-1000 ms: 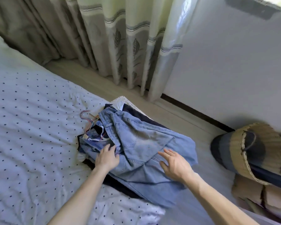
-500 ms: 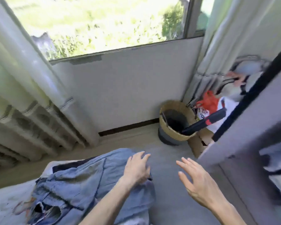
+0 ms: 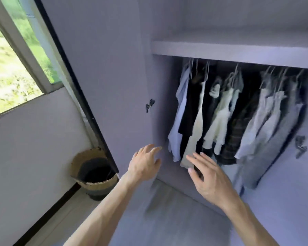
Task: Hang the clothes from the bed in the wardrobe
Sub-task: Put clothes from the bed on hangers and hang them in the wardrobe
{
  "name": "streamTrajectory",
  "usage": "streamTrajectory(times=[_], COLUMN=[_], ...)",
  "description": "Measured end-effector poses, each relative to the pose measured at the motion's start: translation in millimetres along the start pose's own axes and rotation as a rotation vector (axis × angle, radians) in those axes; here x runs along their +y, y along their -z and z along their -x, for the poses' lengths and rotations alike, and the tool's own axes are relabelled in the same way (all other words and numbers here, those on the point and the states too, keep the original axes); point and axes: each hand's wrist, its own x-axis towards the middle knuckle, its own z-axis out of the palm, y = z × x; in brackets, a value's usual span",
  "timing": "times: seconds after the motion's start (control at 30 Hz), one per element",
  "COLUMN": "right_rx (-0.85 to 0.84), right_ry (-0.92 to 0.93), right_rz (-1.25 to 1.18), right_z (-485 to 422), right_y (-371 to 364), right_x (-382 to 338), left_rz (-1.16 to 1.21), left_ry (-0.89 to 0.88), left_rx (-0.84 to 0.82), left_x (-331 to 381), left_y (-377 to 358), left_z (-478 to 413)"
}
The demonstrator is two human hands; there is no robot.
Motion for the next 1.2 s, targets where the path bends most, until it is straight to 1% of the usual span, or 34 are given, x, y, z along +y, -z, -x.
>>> streamTrajectory(times=[0.13, 0.27, 0.47, 0.5, 0.63, 0.7, 0.77, 0.83, 0.93, 1.0, 1.07, 1.2], right_rx=[0.082, 0.167, 0.263, 0.308, 0.584, 0.644, 0.665, 0.715, 0.914, 1.003, 1.07, 1.136], right_ry=[-0.044, -0.044, -0.074, -0.074, -0.08, -0.116, -0.142, -0.14, -0.064, -0.03, 0.0, 0.051], right_rz=[0.046, 0.111, 0.294, 0.345, 0.541, 0.668, 0.797, 0.865, 0.873, 0.91, 0.964, 1.01], right_z=[-25.7, -63.5, -165.5, -186.1, -270.9, -309.9, -341.1, -362.6, -382.4, -392.5, -399.6, -407.7], right_y=[35.7, 56.0, 106.2, 116.6, 150.1, 161.7, 168.2, 169.1, 164.2, 160.4, 157.7, 155.5], right_x=[21.1, 38.2, 51.7, 53.2, 66.2, 76.6, 90.1, 104.1, 120.4, 130.3, 140.8, 152.4], left_rz=[-0.017, -0.006, 0.09, 0.131, 0.282, 0.36, 0.455, 0.551, 0.679, 0.699, 0.709, 0.732], left_ry=[-0.083, -0.12, -0.185, -0.193, -0.209, -0.185, -0.144, -0.095, -0.002, 0.045, 0.068, 0.028], left_rx=[0.016, 0.002, -0.009, -0.017, -0.04, -0.019, -0.012, -0.013, -0.045, -0.081, -0.075, -0.028], left_x=[31.8, 40.5, 49.4, 50.4, 53.2, 55.7, 59.1, 63.1, 70.0, 72.7, 75.5, 81.8], left_y=[19.0, 31.5, 41.9, 42.3, 42.3, 41.8, 38.2, 32.5, 23.4, 12.7, -1.5, -18.8], left_z=[-51.9, -115.2, -246.6, -267.5, -341.9, -373.8, -403.1, -431.4, -470.7, -488.9, -496.4, -502.5])
